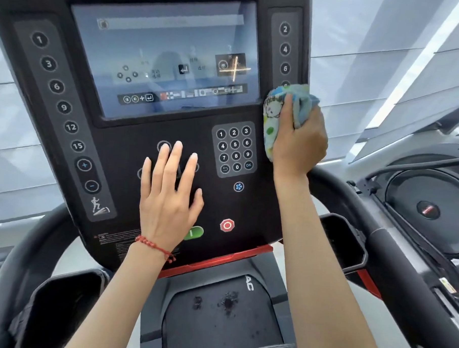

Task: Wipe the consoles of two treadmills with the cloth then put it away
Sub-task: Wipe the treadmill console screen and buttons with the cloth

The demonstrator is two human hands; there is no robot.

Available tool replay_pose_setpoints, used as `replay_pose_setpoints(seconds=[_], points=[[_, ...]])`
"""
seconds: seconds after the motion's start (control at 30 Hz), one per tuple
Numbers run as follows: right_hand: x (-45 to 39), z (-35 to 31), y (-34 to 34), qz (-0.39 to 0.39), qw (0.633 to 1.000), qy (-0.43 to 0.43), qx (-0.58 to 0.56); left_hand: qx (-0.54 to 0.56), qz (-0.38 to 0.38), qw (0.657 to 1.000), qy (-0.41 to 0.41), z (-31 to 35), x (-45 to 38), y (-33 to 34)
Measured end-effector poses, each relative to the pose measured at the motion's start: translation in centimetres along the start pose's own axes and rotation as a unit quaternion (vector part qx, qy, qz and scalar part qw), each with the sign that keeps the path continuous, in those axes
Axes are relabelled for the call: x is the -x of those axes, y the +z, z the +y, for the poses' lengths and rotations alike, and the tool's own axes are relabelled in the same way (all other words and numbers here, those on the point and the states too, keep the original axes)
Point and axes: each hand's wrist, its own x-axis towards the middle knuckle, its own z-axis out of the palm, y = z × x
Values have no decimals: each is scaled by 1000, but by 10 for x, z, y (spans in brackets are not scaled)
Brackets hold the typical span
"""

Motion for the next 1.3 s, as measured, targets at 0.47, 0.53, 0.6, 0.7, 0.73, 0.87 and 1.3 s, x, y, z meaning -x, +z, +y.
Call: replay_pose_setpoints(seconds=[0.47,0.53,0.6,0.7,0.73,0.87,1.3], points=[[-84,-46,42,-73,997,0,-17,-11,0,1000,5,4,-10,2],[-93,-51,46,-85,996,-6,-13,-10,6,1000,5,4,-12,3],[-101,-56,49,-98,995,-14,-11,-9,8,1000,5,4,-12,4],[-102,-58,50,-105,994,-17,-13,-10,14,1000,0,5,-13,6],[-100,-56,49,-104,994,-17,-14,-10,16,1000,-4,6,-13,6],[-89,-50,45,-90,996,-14,-25,-10,19,1000,-8,7,-13,9],[7,12,-17,-97,995,-9,-26,-14,-8,1000,-9,9,-9,5]])
